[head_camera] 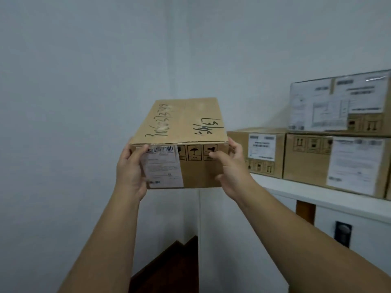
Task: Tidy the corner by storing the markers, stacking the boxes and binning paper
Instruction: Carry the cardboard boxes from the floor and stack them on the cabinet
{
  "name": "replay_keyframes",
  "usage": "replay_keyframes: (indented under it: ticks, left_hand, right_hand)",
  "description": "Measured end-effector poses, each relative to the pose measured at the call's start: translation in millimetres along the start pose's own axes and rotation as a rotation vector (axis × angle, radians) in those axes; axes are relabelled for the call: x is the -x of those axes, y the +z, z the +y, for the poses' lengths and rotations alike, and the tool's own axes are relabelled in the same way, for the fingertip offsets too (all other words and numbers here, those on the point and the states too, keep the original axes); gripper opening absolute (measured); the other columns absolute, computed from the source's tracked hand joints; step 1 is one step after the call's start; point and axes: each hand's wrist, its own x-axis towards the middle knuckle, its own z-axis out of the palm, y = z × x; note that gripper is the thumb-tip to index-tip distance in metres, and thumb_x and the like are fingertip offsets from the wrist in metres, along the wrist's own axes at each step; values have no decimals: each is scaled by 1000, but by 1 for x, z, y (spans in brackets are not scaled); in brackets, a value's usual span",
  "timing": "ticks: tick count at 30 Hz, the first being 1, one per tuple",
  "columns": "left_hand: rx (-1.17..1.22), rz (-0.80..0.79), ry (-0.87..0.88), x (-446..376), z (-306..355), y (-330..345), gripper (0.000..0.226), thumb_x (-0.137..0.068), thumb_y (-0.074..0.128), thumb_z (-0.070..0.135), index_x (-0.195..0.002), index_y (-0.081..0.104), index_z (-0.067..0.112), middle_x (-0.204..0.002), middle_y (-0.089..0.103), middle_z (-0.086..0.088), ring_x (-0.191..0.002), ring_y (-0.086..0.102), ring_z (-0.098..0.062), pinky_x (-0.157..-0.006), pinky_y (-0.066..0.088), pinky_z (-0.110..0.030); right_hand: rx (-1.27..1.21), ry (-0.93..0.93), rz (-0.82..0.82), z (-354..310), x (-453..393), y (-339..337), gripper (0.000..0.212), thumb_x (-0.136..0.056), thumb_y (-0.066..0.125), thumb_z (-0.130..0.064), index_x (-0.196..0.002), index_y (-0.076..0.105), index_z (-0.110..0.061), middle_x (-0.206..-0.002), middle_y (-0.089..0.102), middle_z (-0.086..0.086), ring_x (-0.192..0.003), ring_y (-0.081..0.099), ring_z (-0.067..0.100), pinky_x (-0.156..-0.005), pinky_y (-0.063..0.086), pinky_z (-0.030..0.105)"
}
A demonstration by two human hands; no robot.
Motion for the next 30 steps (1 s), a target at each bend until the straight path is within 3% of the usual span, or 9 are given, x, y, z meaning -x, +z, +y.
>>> replay_keyframes:
  ticks: [5,9,14,16,18,20,22,26,30]
  left_hand:
    - [69,-154,-63,-6,2,70,37,-91,59,18,-128,60,23,-93,74,13,-95,63,-8,-80,44,-46]
    - [120,-264,-145,-12,-1,122,30,-91,57,19,-120,62,27,-99,69,7,-97,60,-12,-81,46,-51]
    - [134,-315,-112,-28,-11,166,15,-88,64,14,-93,52,22,-85,71,1,-81,66,-19,-67,56,-40]
    - [87,-298,-23,-40,-18,175,22,-85,66,12,-99,50,19,-95,67,-3,-86,67,-24,-64,57,-38]
    - [22,-324,59,-51,-26,182,36,-79,70,15,-112,56,14,-119,62,-8,-99,66,-29,-70,59,-42]
    - [-112,-320,91,-62,-33,190,66,-76,74,21,-138,51,19,-154,33,-4,-121,56,-25,-81,58,-49]
    - [-275,-288,143,-69,-37,197,79,-84,71,17,-152,31,22,-162,12,9,-133,40,-17,-92,53,-45]
    - [-614,-334,239,-80,-58,204,71,-90,62,14,-153,30,19,-161,16,7,-143,29,-17,-111,38,-36]
    - [-801,-546,290,-80,-98,205,63,-96,52,14,-154,29,20,-163,14,10,-149,17,-13,-121,19,-34]
  right_hand:
    - [32,-109,73,-69,2,-38,68,-85,63,-2,-139,36,-34,-131,54,-13,-120,44,15,-100,23,55]
    - [56,-179,69,-107,4,-69,70,-84,64,-3,-139,35,-34,-127,56,-12,-120,45,17,-108,18,62]
    - [241,-179,-6,-127,-2,-88,79,-81,67,-12,-145,31,-41,-138,52,-9,-118,49,20,-101,32,52]
    - [349,-205,-38,-127,-8,-85,86,-80,69,-15,-147,24,-44,-145,44,-7,-118,50,19,-91,44,39]
    - [536,-267,-4,-125,-17,-79,94,-73,72,-25,-146,19,-50,-155,28,-8,-133,40,24,-97,47,47]
    - [850,-353,81,-124,-25,-72,89,-78,67,-31,-149,15,-45,-161,1,-18,-148,14,23,-111,33,53]
    - [1164,-433,126,-121,-30,-67,79,-85,60,-33,-152,17,-36,-158,-20,-19,-150,-5,21,-118,19,53]
    - [1534,-390,138,-109,-42,-66,67,-87,54,-39,-149,30,-31,-158,-27,-9,-148,-18,26,-118,-3,56]
    - [1739,-299,191,-88,-69,-82,65,-88,49,-44,-149,30,-27,-159,-24,-4,-145,-24,31,-114,-11,61]
